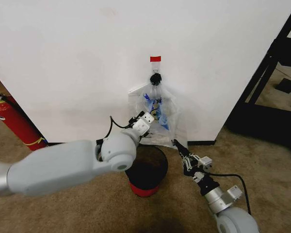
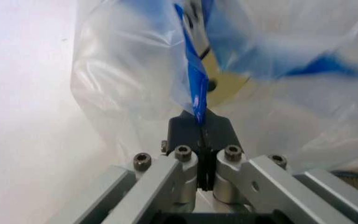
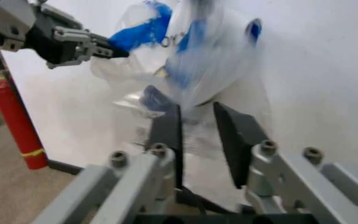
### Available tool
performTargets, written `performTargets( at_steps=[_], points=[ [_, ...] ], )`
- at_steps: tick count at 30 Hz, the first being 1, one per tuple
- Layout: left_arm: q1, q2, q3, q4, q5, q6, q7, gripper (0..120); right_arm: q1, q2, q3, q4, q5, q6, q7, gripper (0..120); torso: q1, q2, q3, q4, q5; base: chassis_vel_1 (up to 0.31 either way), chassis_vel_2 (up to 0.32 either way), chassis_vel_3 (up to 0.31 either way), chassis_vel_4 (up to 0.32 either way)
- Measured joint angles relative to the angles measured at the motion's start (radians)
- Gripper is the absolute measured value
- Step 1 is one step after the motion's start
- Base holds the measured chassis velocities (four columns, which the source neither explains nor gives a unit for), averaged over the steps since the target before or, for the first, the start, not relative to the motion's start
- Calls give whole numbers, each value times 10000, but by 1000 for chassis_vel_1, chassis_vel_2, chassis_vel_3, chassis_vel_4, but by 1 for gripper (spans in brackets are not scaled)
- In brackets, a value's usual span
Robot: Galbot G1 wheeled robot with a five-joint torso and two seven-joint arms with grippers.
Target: Pick up the garbage bag from the wall and place it over the trash bin.
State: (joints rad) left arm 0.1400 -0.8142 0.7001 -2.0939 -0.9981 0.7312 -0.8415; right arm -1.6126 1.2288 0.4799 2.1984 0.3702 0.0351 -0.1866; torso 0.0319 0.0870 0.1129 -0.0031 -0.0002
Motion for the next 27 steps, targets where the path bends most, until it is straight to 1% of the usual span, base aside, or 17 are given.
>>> performTargets(
  at_steps=[1, 2, 4, 6, 8, 9, 12, 13, 14, 15, 16, 18, 20, 21, 22, 23, 27],
  points=[
    [303, 13, -323, -91, 210, -45, 8, 0, -145, -98, 70, 285, 1, -145, 160, 27, 0, 0, 0, 0, 2, 0, 0, 0, 0],
    [499, 22, -511, -158, 378, -75, 35, 0, -269, -187, 128, 528, 22, -272, 264, 30, 0, 0, 0, 0, 1, 0, 0, 0, 0],
    [1002, 28, -880, -328, 826, -161, 167, 0, -596, -508, 321, 1192, 340, -563, 548, 39, -1, 0, -1, -1, 1, 0, 0, 0, 0],
    [1390, 25, -1071, -415, 1244, -238, 316, 0, -650, -824, 518, 1633, 726, -865, 877, 48, -1, 1, -1, -2, 3, 0, 0, 0, 0],
    [1455, 22, -1098, -421, 1304, -251, 332, 0, -639, -886, 555, 1691, 802, -927, 943, 50, 0, 1, -1, -2, 2, 0, 0, 0, 0],
    [1589, 14, -1144, -427, 1435, -279, 385, 0, -582, -1040, 642, 1801, 993, -1072, 1100, 56, -1, 1, -1, -2, 2, 0, 0, 0, 0],
    [2132, -85, -1283, -427, 1843, -363, 489, 0, 71, -2035, 861, 1935, 1905, -1756, 1838, 69, 0, 1, 0, 1, 4, 0, 0, 0, 0],
    [2280, -136, -1289, -424, 1967, -372, 507, 0, 445, -2581, 857, 1801, 2244, -1936, 2093, 74, 0, 1, 0, 0, 2, 0, 0, 0, 0],
    [2280, -136, -1289, -424, 1967, -372, 507, 0, 445, -2581, 857, 1801, 2244, -1936, 2093, 74, 0, 1, 0, 0, 2, 0, 0, 0, 0],
    [2341, -161, -1291, -424, 2037, -375, 511, 0, 704, -2914, 820, 1671, 2443, -2048, 2256, 77, 0, 1, 0, 3, 0, 0, 0, 0, 0],
    [2416, -178, -1291, -423, 2131, -381, 519, 0, 1038, -3333, 722, 1483, 2710, -2173, 2413, 81, 0, 1, 0, -1, 7, 0, 0, 0, 0],
    [2558, -187, -1313, -495, 2271, -392, 536, 0, 2153, -4383, 256, 820, 3261, -2413, 2738, 90, 0, 1, 0, 0, 2, 0, 0, 0, 0],
    [2690, -169, -1370, -577, 2356, -398, 538, 0, 3120, -4924, -364, 210, 3471, -2511, 2836, 97, 0, 1, 1, 0, 6, 0, 0, 0, 0],
    [2760, -157, -1399, -622, 2385, -400, 540, 0, 3766, -5186, -878, -146, 3492, -2521, 2845, 98, 0, 1, 1, 2, 5, 0, 0, 0, 0],
    [2809, -140, -1420, -663, 2404, -401, 540, 0, 4356, -5361, -1399, -421, 3459, -2521, 2847, 100, 1, 1, 2, 1, 2, 0, 0, 0, 0],
    [2809, -140, -1420, -663, 2404, -401, 540, 0, 4356, -5361, -1399, -421, 3459, -2521, 2847, 100, 1, 1, 2, 1, 2, 0, 0, 0, 0],
    [2828, -154, -1443, -662, 2816, -462, 688, 0, 6091, -5537, -3145, -1092, 2823, -2565, 2749, 100, 1, 1, 2, 4, 2, 0, 0, 0, 0]
  ],
)
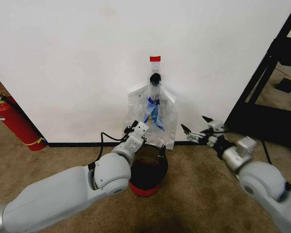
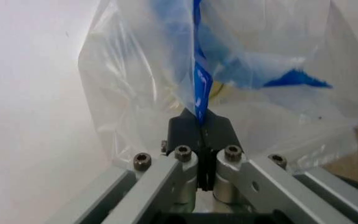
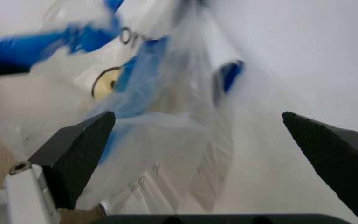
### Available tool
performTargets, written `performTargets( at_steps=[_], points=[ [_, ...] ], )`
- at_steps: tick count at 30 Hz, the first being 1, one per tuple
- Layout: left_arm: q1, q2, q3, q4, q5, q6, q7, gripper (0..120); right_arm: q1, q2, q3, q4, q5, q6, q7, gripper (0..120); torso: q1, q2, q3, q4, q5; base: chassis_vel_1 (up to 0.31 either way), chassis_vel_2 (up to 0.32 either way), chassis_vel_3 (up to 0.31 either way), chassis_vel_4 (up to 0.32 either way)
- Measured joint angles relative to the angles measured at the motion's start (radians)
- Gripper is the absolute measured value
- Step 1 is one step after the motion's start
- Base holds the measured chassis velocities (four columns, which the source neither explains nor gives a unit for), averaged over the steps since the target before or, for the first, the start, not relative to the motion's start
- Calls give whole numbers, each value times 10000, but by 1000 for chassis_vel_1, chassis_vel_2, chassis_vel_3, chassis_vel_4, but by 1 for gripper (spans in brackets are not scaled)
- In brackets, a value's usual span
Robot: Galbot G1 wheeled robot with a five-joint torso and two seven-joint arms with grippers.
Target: Pick up the garbage bag from the wall and place it over the trash bin.
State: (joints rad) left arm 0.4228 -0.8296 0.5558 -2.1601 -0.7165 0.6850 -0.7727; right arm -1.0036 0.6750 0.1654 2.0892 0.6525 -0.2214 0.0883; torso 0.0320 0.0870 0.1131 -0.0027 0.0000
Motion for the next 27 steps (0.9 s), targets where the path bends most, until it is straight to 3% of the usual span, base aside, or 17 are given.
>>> performTargets(
  at_steps=[11, 21, 27],
  points=[
    [-23, -79, 22, 31, 327, -66, 130, 0, 1779, 261, -2067, -476, -1368, -113, -301, 100, 0, 0, 0, -4, 0, 0, 0, 0, 0],
    [163, -8, 40, -178, 420, -78, 171, 0, 2723, 605, -3082, -1332, -2142, -376, -288, 100, 0, 0, -1, -6, -1, 0, 0, 0, 0],
    [231, 52, 67, -290, 419, -78, 186, 0, 3111, 820, -3549, -1811, -2484, -494, -263, 88, 0, -1, -1, -3, 1, 0, 0, 0, 0]
  ],
)
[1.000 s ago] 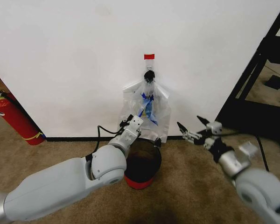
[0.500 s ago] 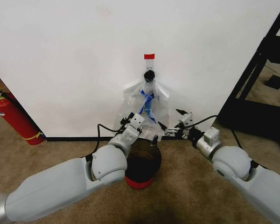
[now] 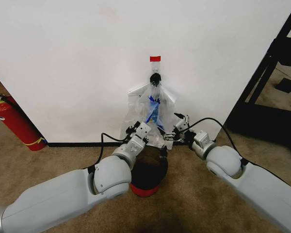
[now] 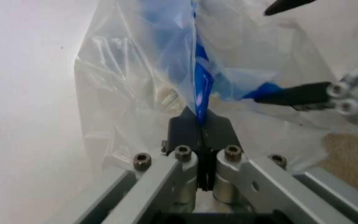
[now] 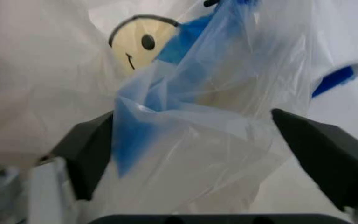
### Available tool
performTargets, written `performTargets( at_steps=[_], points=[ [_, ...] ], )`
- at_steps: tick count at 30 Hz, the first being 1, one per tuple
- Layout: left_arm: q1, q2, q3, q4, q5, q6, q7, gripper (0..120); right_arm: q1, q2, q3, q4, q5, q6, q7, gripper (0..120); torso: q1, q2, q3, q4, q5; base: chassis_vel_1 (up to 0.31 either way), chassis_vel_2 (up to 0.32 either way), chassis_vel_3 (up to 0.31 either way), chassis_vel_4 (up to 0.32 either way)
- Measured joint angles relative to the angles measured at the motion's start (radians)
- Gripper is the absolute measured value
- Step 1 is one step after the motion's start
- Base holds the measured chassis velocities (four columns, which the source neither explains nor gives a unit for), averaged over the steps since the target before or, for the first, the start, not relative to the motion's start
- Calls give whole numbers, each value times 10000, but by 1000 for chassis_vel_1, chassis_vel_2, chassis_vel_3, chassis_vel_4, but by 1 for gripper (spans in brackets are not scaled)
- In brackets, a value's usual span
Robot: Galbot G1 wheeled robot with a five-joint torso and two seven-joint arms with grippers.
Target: Pick up the garbage bag from the wall and place it over the trash bin.
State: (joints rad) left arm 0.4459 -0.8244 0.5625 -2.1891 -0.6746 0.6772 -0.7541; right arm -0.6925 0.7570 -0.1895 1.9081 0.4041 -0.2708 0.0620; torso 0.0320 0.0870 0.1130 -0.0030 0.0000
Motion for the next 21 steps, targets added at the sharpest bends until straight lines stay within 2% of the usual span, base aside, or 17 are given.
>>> performTargets(
  at_steps=[4, 7, 11, 14, 15, 21],
  points=[
    [9, 31, 9, -46, -21, 0, 12, 0, 301, -176, -289, -75, -1078, 9, -152, 69, 0, 0, -1, -1, -2, 0, 0, 0, 0],
    [15, 36, 10, -64, -37, 0, 13, 0, 393, -293, -408, -92, -1472, 9, -254, 61, 0, 0, 0, -3, -2, 0, 0, 0, 0],
    [35, 24, 38, -123, -62, 0, 13, 0, 601, -389, -676, -142, -2057, -113, -376, 43, 0, 0, 0, -2, -1, 0, 0, 0, 0],
    [46, 24, 41, -141, -63, 0, 13, 0, 646, -393, -722, -135, -2075, -262, -383, 39, 0, 0, -1, -2, -1, 0, 0, 0, 0],
    [65, 29, 43, -171, -67, -1, 13, 0, 723, -403, -820, -119, -2064, -448, -390, 30, 0, 0, 0, -2, -1, 0, 0, 0, 0],
    [168, 127, -23, -314, -70, -7, 6, 0, 830, -312, -940, 90, -751, -1053, 91, 10, -1, 0, -1, -2, -1, 0, 0, 0, 0]
  ],
)
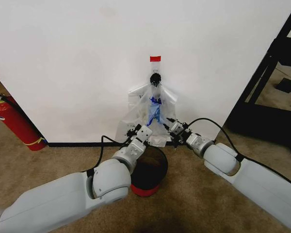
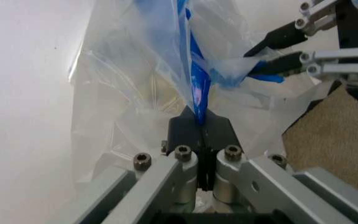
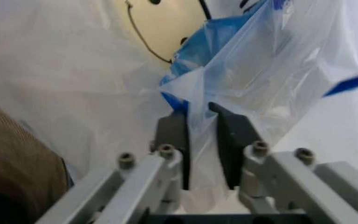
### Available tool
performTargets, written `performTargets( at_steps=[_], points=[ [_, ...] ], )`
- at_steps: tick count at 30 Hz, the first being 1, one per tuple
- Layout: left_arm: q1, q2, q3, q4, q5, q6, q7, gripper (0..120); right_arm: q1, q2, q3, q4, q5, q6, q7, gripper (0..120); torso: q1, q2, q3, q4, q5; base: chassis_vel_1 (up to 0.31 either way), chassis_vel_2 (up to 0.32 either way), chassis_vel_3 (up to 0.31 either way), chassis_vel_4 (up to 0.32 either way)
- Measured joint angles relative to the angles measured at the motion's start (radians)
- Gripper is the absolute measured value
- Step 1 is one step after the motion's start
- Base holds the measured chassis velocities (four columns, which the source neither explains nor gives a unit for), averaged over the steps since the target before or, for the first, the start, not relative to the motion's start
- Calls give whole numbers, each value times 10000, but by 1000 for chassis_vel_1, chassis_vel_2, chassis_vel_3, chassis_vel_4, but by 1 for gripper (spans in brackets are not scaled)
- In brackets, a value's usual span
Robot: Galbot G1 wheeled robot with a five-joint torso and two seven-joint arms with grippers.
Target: Pick up the garbage bag from the wall and place it over the trash bin.
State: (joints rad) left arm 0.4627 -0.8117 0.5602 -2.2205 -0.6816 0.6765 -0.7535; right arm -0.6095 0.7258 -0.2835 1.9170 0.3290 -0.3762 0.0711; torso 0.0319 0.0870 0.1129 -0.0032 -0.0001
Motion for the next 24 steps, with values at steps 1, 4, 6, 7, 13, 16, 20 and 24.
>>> performTargets(
  at_steps=[1, 4, 6, 7, 13, 16, 20, 24],
  points=[
    [38, 30, -22, -32, 0, -9, -1, 0, -10, 37, 36, 46, 225, -114, 164, 4, 0, 0, 1, 2, 2, 0, 0, 0, 0],
    [214, 90, -153, -92, 3, -82, -2, 0, -276, 72, 372, 256, 575, -224, 512, 0, 1, 0, 1, 3, 0, 0, 0, 0, 0],
    [333, 101, -276, -114, 5, -107, 2, 0, -485, 68, 606, 392, 692, -226, 614, 0, 0, 0, 0, 3, 0, 0, 0, 0, 0],
    [442, 106, -376, -131, 8, -129, 13, 0, -723, 54, 845, 522, 784, -207, 688, 0, 0, 0, 0, 0, 0, 0, 0, 0, 0],
    [1382, 183, -831, -369, 183, -266, 165, 0, -3094, -324, 2730, 1345, 733, 424, 655, 0, -1, 0, -1, -3, 3, 0, 0, 0, 0],
    [1669, 160, -946, -498, 275, -266, 232, 0, -3888, -393, 3305, 1684, 625, 571, 626, 0, -1, 0, -1, -3, -1, 0, 0, 0, 0],
    [2085, 281, -1015, -746, 424, -255, 439, 0, -5283, -305, 4305, 2334, 285, 749, 462, 0, -2, 0, -1, 2, -2, 0, 0, 0, 0],
    [2409, 404, -1002, -917, 697, -329, 704, 0, -6271, -233, 4886, 2601, -128, 941, 214, 0, -2, 0, -1, 0, 2, 0, 0, 0, 0]
  ],
)
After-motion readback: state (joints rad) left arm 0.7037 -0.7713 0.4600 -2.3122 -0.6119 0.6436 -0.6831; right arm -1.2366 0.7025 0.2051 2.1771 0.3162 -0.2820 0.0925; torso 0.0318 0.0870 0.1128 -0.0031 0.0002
